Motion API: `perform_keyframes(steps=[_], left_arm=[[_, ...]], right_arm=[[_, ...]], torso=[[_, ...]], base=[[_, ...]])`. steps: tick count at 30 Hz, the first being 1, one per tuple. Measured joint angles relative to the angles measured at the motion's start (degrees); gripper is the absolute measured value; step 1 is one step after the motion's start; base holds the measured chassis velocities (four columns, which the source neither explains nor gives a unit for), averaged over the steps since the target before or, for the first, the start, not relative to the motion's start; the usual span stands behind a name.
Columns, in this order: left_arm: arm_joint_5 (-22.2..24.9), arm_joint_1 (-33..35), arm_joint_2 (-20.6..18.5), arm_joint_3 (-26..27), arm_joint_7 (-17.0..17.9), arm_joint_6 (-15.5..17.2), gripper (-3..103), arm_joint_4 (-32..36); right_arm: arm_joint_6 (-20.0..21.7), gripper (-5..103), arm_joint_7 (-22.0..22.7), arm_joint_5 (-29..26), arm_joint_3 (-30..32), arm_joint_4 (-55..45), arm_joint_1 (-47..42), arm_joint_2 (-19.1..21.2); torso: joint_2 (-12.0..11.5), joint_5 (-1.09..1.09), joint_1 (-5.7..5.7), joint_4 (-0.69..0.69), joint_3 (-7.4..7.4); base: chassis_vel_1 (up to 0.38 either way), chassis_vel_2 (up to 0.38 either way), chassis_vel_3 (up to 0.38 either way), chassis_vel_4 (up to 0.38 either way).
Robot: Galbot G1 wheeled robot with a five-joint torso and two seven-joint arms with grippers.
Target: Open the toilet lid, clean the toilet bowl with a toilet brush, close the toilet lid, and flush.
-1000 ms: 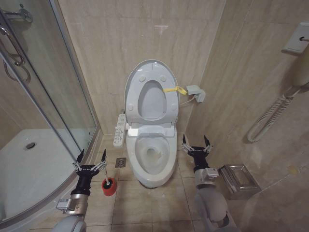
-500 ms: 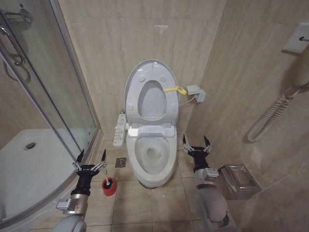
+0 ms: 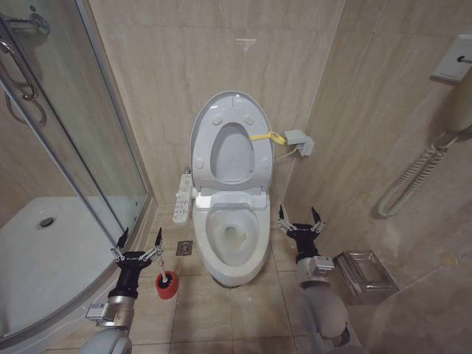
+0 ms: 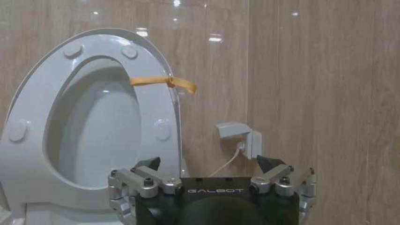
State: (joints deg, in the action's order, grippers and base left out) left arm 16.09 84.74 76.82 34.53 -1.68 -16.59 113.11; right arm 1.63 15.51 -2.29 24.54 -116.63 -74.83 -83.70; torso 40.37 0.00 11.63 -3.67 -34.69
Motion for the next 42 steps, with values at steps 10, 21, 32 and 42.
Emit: perform_keyframes(steps=[10,21,32,42], left_arm=[[0.0,0.0,0.0,0.0,0.0,0.0,100,0.0],[0.0,0.0,0.0,0.0,0.0,0.0,100,0.0],[0.0,0.0,0.0,0.0,0.0,0.0,100,0.0],[0.0,0.0,0.0,0.0,0.0,0.0,100,0.0]], right_arm=[[0.0,100,0.0,0.0,0.0,0.0,0.0,0.0],[0.0,100,0.0,0.0,0.0,0.0,0.0,0.0],[0.0,100,0.0,0.0,0.0,0.0,0.0,0.0],[0.0,100,0.0,0.0,0.0,0.0,0.0,0.0]], torso=[[0.0,0.00,0.00,0.00,0.00],[0.0,0.00,0.00,0.00,0.00],[0.0,0.00,-0.01,0.00,0.00],[0.0,-0.01,0.04,0.00,-0.02]], base=[[0.000,0.000,0.000,0.000],[0.000,0.000,0.000,0.000],[0.000,0.000,0.000,0.000],[-0.065,0.075,0.071,-0.072]])
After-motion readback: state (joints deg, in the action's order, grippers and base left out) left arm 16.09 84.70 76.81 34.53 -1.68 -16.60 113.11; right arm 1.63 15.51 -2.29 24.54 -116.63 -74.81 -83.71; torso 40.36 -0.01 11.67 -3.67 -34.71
